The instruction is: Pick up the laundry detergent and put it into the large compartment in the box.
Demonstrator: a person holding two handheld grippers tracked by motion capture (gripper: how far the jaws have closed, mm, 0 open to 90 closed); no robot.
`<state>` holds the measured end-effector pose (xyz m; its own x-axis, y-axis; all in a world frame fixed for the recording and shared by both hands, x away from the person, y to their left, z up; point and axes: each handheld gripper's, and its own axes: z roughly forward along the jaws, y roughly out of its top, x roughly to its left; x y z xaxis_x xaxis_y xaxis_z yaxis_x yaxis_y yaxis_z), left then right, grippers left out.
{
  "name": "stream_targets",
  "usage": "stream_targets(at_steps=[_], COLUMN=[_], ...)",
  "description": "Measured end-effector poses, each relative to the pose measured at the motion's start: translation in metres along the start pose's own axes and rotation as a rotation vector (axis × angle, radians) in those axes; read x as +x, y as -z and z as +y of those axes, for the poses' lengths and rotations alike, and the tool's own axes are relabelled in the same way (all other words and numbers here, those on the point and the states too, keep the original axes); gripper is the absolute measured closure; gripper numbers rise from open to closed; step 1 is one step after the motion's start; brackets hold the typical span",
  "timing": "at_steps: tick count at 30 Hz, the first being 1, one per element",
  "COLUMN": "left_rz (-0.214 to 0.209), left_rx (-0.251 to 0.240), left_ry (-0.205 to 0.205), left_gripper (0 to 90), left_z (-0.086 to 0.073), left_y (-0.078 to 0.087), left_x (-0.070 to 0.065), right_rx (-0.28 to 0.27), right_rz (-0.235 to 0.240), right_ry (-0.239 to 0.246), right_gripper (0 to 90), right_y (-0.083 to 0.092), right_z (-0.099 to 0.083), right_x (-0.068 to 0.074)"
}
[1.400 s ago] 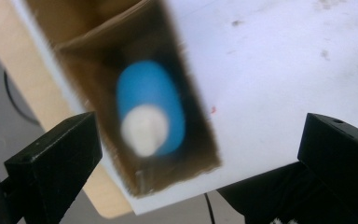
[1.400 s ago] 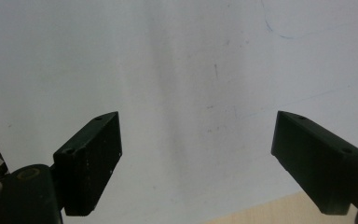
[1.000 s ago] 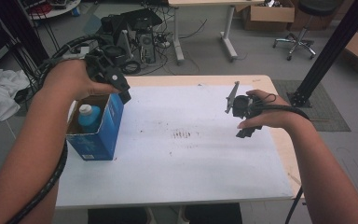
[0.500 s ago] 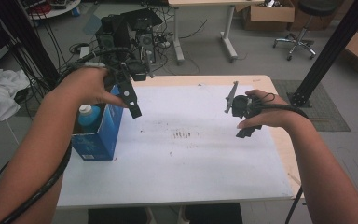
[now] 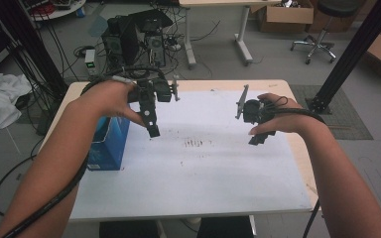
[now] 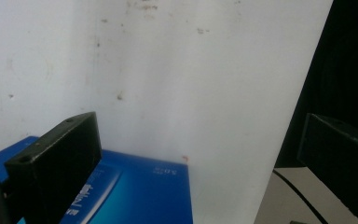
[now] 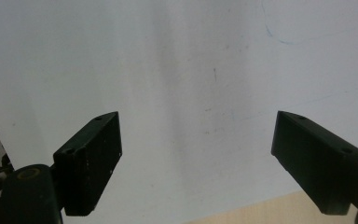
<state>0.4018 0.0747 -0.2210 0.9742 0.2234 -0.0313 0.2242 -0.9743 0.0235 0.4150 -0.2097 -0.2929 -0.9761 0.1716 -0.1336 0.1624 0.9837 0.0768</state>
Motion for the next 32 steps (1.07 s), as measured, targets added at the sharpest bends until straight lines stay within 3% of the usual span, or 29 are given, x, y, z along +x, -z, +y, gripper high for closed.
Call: stream_targets(at_steps=[9,32], left_rz=[-0.01,-0.015], left_rx=[-0.011,-0.021], left_ry=[-0.046,-0.042], left_gripper=[0.1,0.1], left_z=[0.018,0.018], left_y=[-0.007,-0.008], left_x=[-0.007,-0.005], right_rx=[0.001,0.004], right_rz=[0.002,0.002], right_ry=[0.005,0.012], right_gripper=[16.2,16.2], right_y=[-0.002,-0.004], right_z=[0.003,0.007], right_x=[-0.002,-0.003])
